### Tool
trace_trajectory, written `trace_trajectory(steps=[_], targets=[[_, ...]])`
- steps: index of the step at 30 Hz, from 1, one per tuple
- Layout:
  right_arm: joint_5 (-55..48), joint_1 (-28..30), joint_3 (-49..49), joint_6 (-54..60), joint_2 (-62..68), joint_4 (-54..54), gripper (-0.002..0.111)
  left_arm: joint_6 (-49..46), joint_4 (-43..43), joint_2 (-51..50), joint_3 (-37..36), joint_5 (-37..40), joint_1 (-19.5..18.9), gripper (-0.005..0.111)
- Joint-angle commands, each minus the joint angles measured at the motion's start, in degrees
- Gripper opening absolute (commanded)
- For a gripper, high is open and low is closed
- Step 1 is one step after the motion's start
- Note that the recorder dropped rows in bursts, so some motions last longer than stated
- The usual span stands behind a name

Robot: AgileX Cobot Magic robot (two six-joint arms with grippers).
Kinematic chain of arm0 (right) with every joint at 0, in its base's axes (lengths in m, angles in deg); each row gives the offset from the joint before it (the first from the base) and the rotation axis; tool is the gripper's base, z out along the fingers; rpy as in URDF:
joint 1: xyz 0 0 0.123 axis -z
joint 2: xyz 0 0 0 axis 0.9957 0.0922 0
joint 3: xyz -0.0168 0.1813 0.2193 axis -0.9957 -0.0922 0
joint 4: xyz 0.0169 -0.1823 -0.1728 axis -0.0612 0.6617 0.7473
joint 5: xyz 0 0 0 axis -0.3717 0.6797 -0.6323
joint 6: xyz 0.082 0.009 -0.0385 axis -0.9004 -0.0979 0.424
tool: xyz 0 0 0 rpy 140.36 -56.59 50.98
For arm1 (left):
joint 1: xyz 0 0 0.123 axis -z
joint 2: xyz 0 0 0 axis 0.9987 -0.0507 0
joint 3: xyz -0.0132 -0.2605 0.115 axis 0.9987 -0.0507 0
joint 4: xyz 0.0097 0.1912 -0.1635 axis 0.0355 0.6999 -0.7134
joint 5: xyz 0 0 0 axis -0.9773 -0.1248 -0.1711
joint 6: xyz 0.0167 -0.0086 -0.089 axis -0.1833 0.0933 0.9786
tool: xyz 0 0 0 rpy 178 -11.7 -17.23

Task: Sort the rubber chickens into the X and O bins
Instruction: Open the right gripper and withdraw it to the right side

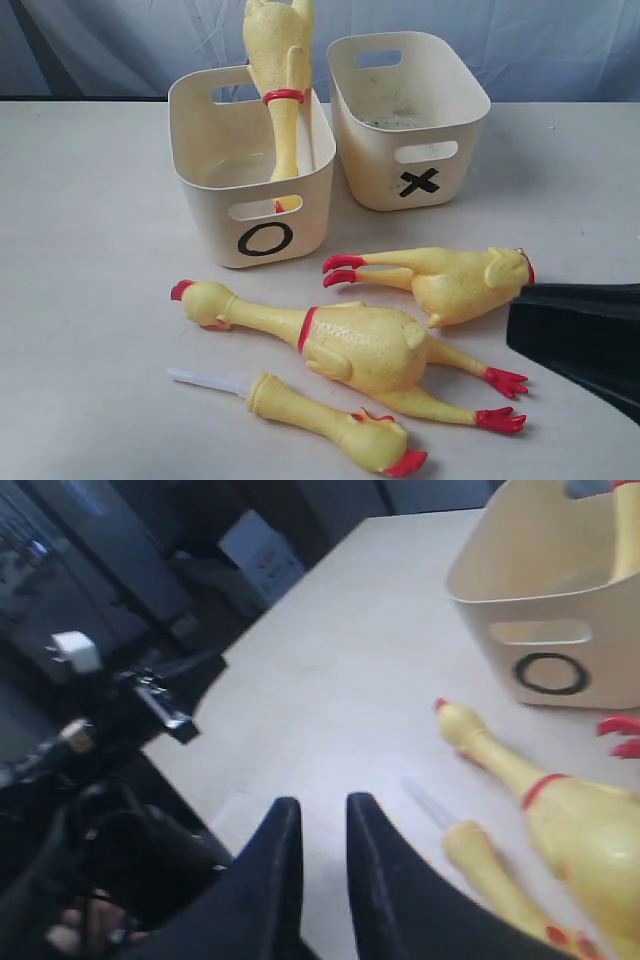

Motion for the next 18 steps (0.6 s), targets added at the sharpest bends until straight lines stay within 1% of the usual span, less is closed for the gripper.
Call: trace_trajectory(steps=[1, 3, 4, 7, 8, 9, 11, 13, 16, 18], targets=[[5.8, 0.0, -0.2, -10.4, 0.1, -3.3, 0.017, 0.4, 0.0, 0.2, 0.3, -0.8, 0.2, 0.0], [4.4, 0.0, -0.2, -17.1, 0.1, -9.4, 0.017, 0.4, 0.0, 0.2, 0.3, -0.8, 0.2, 0.0], [4.4, 0.0, -0.2, -17.5, 0.1, -14.2, 0.017, 0.4, 0.0, 0.2, 0.3, -0.8, 0.2, 0.0], [4.4, 0.0, -0.2, -17.2, 0.0, -21.5, 0.017, 0.4, 0.0, 0.2, 0.3, -0.8, 0.2, 0.0], [4.9, 0.0, -0.2, -17.1, 0.0, -22.2, 0.017, 0.4, 0.0, 0.2, 0.3, -0.8, 0.2, 0.0], [5.7, 0.0, -0.2, -15.8, 0.0, -21.3, 0.017, 0.4, 0.0, 0.2, 0.3, -0.8, 0.2, 0.0], [8.2, 0.0, -0.2, -7.9, -0.1, -16.3, 0.017, 0.4, 0.0, 0.2, 0.3, -0.8, 0.2, 0.0], [9.9, 0.0, -0.2, -3.5, -0.1, -11.0, 0.017, 0.4, 0.0, 0.2, 0.3, -0.8, 0.2, 0.0], [10.3, 0.0, -0.2, -2.9, -0.1, -9.9, 0.017, 0.4, 0.0, 0.2, 0.3, -0.8, 0.2, 0.0], [9.5, 0.0, -0.2, 1.9, -0.1, -9.5, 0.017, 0.4, 0.0, 0.2, 0.3, -0.8, 0.2, 0.0]])
